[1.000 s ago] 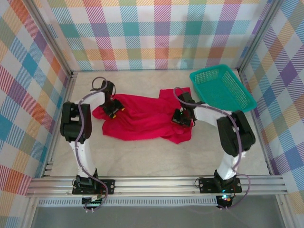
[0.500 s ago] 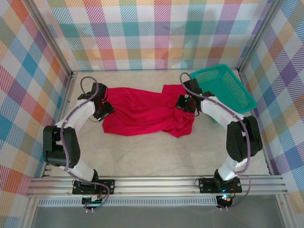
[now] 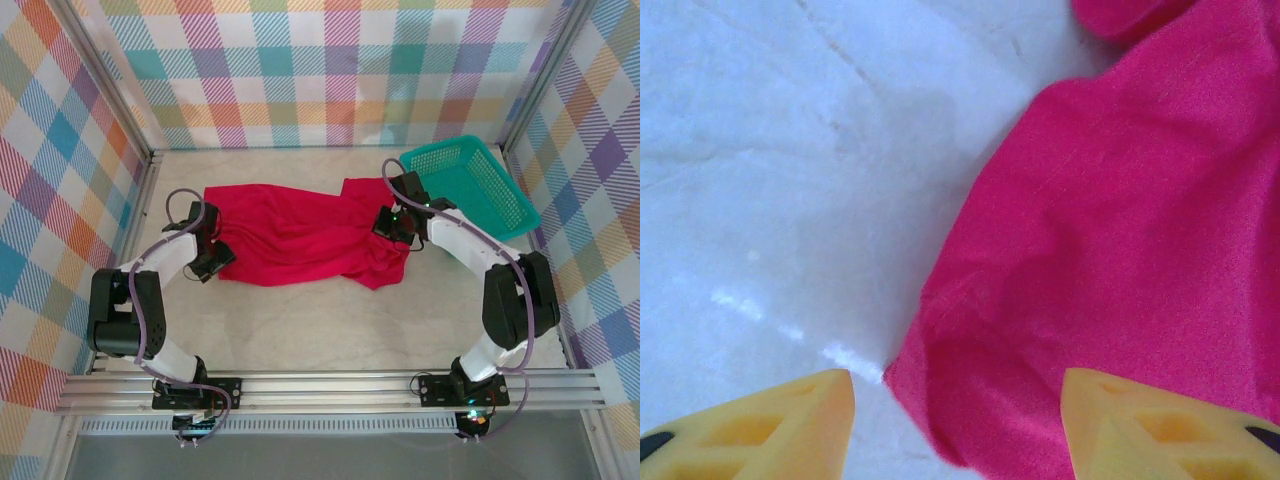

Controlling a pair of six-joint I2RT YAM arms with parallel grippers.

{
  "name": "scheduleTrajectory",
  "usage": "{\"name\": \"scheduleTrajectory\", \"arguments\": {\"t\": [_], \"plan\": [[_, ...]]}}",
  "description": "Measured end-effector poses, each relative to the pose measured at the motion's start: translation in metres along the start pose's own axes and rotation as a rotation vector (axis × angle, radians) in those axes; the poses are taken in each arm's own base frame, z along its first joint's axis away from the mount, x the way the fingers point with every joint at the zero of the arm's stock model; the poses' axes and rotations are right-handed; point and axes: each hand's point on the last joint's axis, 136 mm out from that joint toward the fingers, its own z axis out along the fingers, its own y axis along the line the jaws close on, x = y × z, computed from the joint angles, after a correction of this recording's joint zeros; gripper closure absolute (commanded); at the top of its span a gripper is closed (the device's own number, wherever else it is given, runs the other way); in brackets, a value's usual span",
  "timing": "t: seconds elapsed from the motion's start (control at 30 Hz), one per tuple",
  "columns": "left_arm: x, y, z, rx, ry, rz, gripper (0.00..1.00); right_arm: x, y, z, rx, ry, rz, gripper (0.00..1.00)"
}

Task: Fold the inside-out t-shirt

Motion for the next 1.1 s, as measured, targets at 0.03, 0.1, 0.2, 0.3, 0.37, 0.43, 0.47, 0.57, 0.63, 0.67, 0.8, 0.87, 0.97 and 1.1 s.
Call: {"name": "scheduleTrajectory", "arguments": {"t": [0.03,0.1,0.2,0.3,0.37,0.43,0.47,0.57,0.63,0.67,0.8,0.87,0.97,1.1], "plan": [[-0.001,-0.001,0.002,0.001,-0.002,-0.001,0.47,0.0,0.0,0.0,-0.001,0.0,-0.002,1.0],[-0.003,-0.003,0.008,0.004,-0.004,-0.004,0.52,0.0,0.0,0.0,-0.001,0.0,-0.003,1.0],[-0.004,-0.004,0.015,0.0,-0.001,-0.01,0.58,0.0,0.0,0.0,-0.001,0.0,-0.003,1.0],[-0.003,-0.003,0.02,-0.008,0.004,-0.017,0.61,0.0,0.0,0.0,0.0,0.002,-0.003,1.0],[-0.003,-0.001,0.021,-0.015,0.006,-0.019,0.67,0.001,0.0,0.0,0.0,0.004,-0.003,1.0],[-0.004,0.0,0.022,-0.022,0.003,-0.021,0.74,0.001,0.0,0.0,-0.002,0.005,-0.003,1.0],[-0.004,0.0,0.022,-0.024,0.001,-0.022,0.8,0.001,0.0,0.0,-0.002,0.005,-0.004,1.0],[-0.005,0.002,0.022,-0.031,-0.006,-0.027,0.98,0.001,0.0,0.0,-0.001,0.006,-0.01,1.0],[-0.006,0.003,0.022,-0.038,-0.01,-0.021,1.0,0.002,-0.001,0.0,0.001,0.008,-0.012,1.0],[-0.007,0.004,0.022,-0.04,-0.013,-0.028,1.0,0.002,-0.001,0.0,0.003,0.01,-0.013,1.0],[-0.009,0.004,0.015,-0.034,-0.025,-0.036,1.0,0.004,-0.002,-0.003,0.014,0.022,-0.017,1.0],[-0.015,-0.002,-0.001,-0.011,-0.045,-0.038,1.0,0.001,0.0,-0.008,0.018,0.021,-0.022,1.0],[-0.047,-0.03,-0.056,0.093,-0.147,-0.043,1.0,-0.018,0.015,-0.033,0.002,-0.027,-0.041,1.0],[-0.11,-0.078,-0.192,0.333,-0.423,-0.057,1.0,-0.067,0.053,-0.109,-0.088,-0.2,-0.074,1.0]]}}
